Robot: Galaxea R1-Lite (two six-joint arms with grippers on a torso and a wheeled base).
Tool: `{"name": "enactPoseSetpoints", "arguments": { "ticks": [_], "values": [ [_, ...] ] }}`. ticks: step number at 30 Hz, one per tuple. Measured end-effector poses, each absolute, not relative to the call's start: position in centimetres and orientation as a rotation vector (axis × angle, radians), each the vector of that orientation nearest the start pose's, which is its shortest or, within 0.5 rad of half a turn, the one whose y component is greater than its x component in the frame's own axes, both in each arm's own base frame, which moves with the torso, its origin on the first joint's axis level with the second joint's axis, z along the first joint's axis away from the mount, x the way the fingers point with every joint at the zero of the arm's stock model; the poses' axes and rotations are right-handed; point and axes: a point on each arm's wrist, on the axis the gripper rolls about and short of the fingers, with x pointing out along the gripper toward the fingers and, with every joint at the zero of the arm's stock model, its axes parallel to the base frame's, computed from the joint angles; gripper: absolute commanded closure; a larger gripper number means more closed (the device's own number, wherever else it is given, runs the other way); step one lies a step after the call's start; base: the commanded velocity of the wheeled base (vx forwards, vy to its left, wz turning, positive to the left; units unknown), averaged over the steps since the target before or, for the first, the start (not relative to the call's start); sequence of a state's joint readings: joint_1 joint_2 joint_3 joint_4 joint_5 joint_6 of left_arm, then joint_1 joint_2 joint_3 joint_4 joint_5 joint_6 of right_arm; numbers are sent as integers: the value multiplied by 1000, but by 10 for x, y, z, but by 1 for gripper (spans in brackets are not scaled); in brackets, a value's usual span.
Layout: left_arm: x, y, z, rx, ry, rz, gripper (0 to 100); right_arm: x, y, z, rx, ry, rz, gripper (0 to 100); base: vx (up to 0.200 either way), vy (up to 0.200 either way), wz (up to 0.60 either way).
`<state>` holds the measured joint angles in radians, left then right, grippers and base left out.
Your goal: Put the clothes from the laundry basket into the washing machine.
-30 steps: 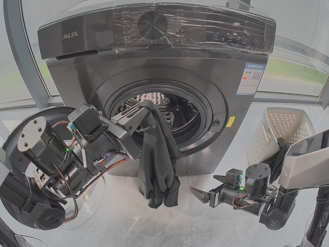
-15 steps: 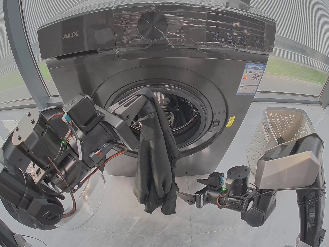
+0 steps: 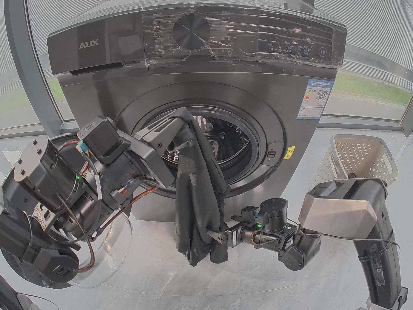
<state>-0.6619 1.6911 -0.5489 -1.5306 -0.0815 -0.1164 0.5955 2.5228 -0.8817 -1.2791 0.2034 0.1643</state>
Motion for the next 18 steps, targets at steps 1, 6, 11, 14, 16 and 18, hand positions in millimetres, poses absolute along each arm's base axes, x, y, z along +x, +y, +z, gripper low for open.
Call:
{"name": "enactPoseSetpoints", "arguments": {
  "ticks": [1,6,11,14,16,18],
  "values": [
    [213,-169,209,-223,-338,-756,100,334,232,-43,83,420,760,0,0,0,0],
    [213,-169,208,-223,-336,-758,100,349,244,-48,92,380,777,0,0,0,0],
    [213,-168,208,-222,-333,-758,100,359,253,-51,102,346,807,100,0,0,0],
    [213,-168,207,-222,-333,-755,100,362,256,-53,110,322,813,100,0,0,0],
    [214,-166,207,-220,-332,-749,100,361,256,-55,113,324,814,100,0,0,0],
    [215,-165,206,-218,-331,-743,100,360,256,-57,114,326,813,100,0,0,0]
  ]
}}
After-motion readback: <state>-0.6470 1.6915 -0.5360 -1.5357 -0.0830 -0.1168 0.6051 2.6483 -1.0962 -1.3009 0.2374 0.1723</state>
